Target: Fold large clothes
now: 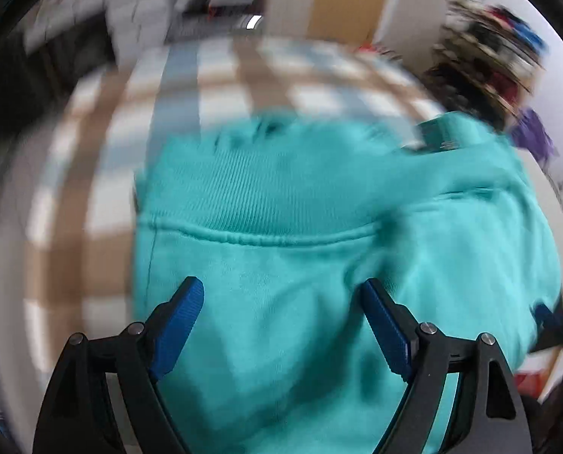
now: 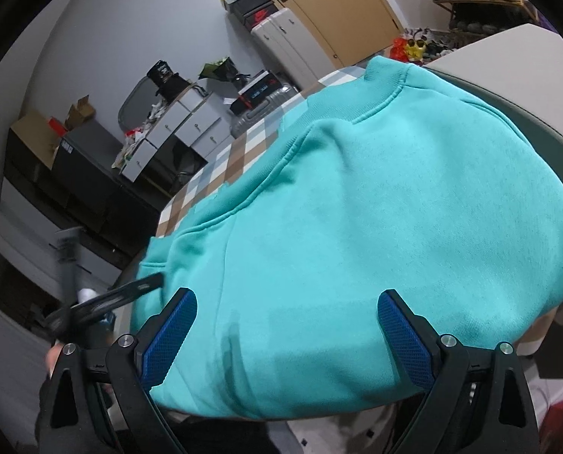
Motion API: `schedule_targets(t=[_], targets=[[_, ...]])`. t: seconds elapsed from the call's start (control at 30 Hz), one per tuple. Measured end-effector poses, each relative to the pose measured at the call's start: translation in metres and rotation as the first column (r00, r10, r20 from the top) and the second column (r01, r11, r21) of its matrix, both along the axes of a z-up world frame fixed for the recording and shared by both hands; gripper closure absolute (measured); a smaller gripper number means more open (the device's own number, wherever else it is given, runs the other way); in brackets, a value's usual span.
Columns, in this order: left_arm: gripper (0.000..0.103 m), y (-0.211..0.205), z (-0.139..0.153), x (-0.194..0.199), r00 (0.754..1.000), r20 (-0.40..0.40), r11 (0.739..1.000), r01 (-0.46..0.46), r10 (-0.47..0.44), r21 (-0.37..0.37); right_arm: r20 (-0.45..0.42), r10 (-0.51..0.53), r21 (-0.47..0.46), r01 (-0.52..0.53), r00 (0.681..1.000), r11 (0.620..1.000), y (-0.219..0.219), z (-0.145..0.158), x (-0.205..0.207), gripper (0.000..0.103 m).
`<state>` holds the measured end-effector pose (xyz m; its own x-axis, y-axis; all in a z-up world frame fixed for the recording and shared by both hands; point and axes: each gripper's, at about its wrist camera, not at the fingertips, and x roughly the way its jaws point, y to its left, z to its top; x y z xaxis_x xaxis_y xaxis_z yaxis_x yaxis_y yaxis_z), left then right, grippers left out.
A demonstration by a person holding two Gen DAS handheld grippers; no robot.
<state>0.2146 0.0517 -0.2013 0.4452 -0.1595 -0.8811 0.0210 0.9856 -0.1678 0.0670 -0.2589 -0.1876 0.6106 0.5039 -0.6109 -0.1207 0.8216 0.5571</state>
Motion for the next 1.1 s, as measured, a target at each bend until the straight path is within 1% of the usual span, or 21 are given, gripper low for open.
schedule_targets(t=[0.03,0.07,0.1,0.13,0.2,0.27,0.33,0.37,0.43,0.5,0.6,0.7,0.77,0.83,0.9,0.93,0.97,1.0,1.03,1.07,1.1], targets=[[0.018,-0.004,-0.005,-0.005,1.000,0.027,1.000,0.005,-0.006,0.028,-0.001,0.004,0.003,-0.004,1.000,1.000,0.000,0.000,0.000,0.006],[0.018,-0.016,-0.006,-0.009,0.998,0.047,0.993,0.042,-0.048,0.112,-0.004,0.014,0.005,-0.014,1.000,1.000,0.000,0.001,0.000,0.006],[0.018,-0.021,-0.004,-0.010,0.997,0.045,0.987,0.060,-0.067,0.151,-0.004,0.034,0.017,-0.034,0.999,0.999,-0.002,0.001,0.001,0.006],[0.018,-0.021,-0.002,-0.011,0.997,0.047,0.986,0.060,-0.068,0.152,0.000,0.031,0.031,-0.031,1.000,0.999,-0.004,0.003,0.003,0.006],[0.018,-0.007,-0.001,-0.013,0.998,0.052,0.998,0.021,-0.024,0.054,0.013,0.031,0.013,-0.031,0.999,0.999,-0.008,0.011,0.014,0.006],[0.018,0.008,0.003,-0.016,0.998,0.064,0.999,-0.007,0.010,-0.040,0.036,0.039,-0.109,-0.034,0.999,0.993,-0.007,0.028,0.034,0.006],[0.018,0.005,0.005,-0.011,0.998,0.058,0.999,0.009,-0.007,-0.046,0.049,0.045,-0.195,-0.034,0.998,0.980,-0.005,0.043,0.060,0.006],[0.018,0.004,0.005,-0.011,0.998,0.060,0.999,0.015,-0.012,-0.042,0.039,0.048,-0.237,-0.037,0.998,0.971,-0.003,0.048,0.077,0.006],[0.018,-0.006,0.005,-0.013,0.997,0.066,0.999,0.042,-0.043,0.011,-0.032,0.010,-0.382,-0.022,0.999,0.924,0.003,0.051,0.118,0.007],[0.018,-0.013,0.001,-0.012,0.995,0.070,0.995,0.068,-0.074,0.076,-0.126,-0.018,-0.475,-0.044,0.992,0.879,0.007,0.043,0.159,0.023],[0.018,-0.014,0.001,-0.013,0.995,0.075,0.994,0.059,-0.066,0.087,-0.271,-0.005,-0.485,-0.132,0.963,0.864,0.012,0.006,0.196,0.027],[0.018,-0.009,0.003,-0.012,0.996,0.068,0.997,0.051,-0.054,0.054,-0.286,-0.018,-0.492,-0.131,0.958,0.861,0.009,-0.016,0.199,0.024],[0.018,-0.004,0.004,-0.012,0.997,0.067,0.999,0.045,-0.046,0.022,-0.297,-0.017,-0.497,-0.140,0.955,0.856,0.010,-0.010,0.199,0.024],[0.018,-0.001,0.006,-0.013,0.997,0.067,0.999,0.039,-0.039,0.002,-0.269,0.008,-0.486,-0.143,0.963,0.862,0.006,0.010,0.199,0.026],[0.018,0.002,0.007,-0.013,0.997,0.064,0.999,0.035,-0.034,-0.014,-0.159,0.058,-0.494,-0.130,0.986,0.860,0.006,0.042,0.193,0.029],[0.018,0.003,0.008,-0.014,0.997,0.064,0.999,0.034,-0.033,-0.020,-0.096,0.104,-0.521,-0.139,0.990,0.842,0.010,0.057,0.193,0.029],[0.018,0.004,0.008,-0.014,0.997,0.064,0.999,0.033,-0.032,-0.025,-0.043,0.151,-0.573,-0.148,0.988,0.806,0.015,0.069,0.191,0.027],[0.018,0.005,0.009,-0.014,0.998,0.063,0.999,0.033,-0.031,-0.026,-0.001,0.209,-0.655,-0.159,0.978,0.739,0.025,0.079,0.189,0.024],[0.018,0.005,0.010,-0.014,0.998,0.063,0.999,0.032,-0.030,-0.027,-0.007,0.290,-0.718,-0.207,0.957,0.665,0.038,0.083,0.188,0.022],[0.018,0.006,0.011,-0.014,0.998,0.064,0.999,0.031,-0.029,-0.028,-0.037,0.337,-0.735,-0.253,0.941,0.628,0.047,0.082,0.190,0.018],[0.018,0.007,0.012,-0.015,0.997,0.066,0.999,0.028,-0.026,-0.031,-0.107,0.412,-0.752,-0.345,0.905,0.562,0.062,0.075,0.191,0.018]])
